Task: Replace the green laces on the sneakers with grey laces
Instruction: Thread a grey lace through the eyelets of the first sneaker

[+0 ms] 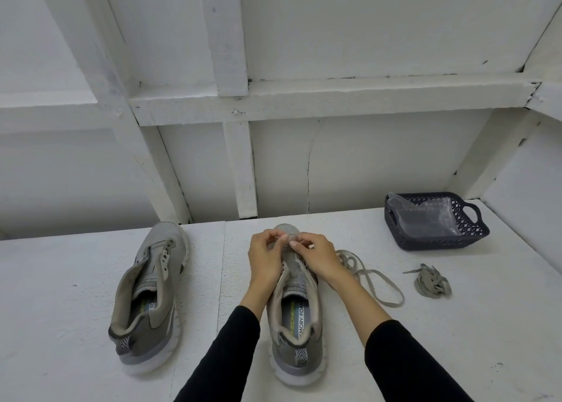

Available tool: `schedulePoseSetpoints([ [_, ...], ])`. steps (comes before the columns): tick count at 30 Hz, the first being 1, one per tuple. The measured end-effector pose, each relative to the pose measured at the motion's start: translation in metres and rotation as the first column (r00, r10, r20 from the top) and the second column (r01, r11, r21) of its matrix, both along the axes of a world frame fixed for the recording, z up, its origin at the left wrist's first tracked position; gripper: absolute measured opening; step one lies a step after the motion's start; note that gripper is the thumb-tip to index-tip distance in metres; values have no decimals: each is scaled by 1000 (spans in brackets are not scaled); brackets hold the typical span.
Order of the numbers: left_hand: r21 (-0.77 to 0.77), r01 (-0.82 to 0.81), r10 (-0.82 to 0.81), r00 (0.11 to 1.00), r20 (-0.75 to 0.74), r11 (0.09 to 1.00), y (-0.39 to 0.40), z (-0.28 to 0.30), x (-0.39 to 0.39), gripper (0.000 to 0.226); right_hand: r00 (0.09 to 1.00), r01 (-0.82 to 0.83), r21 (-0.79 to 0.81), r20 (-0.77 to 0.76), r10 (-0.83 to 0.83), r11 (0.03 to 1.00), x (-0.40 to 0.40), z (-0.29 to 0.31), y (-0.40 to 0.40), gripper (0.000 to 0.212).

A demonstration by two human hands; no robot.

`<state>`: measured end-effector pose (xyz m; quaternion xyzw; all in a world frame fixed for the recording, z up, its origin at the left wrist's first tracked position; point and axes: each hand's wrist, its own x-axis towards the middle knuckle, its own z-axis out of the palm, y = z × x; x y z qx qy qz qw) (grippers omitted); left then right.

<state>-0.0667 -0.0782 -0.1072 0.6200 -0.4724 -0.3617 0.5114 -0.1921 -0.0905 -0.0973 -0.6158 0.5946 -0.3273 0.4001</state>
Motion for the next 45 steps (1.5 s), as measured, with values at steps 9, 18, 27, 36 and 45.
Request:
schedulePoseSetpoints([
  [9,66,49,-56,994,97,997,5,-6,6,39,860,316,-127,457,-227,940,5,75,-15,25],
  [18,274,7,-110,925,363,962,4,13,19,21,980,142,-52,145,-134,988,10,42,-1,25],
  [27,354,149,-191,978,87,923,0,22,45,14,993,92,-16,-69,-93,996,23,8,14,15],
  [36,375,178,-187,982,-12,910,-1,17,47,13,983,74,33,-169,-68,997,28,4,20,18],
  [45,361,182,-195,981,-1,915,-1,18,48,10,967,27,22,-252,-21,999,29,1,19,21],
])
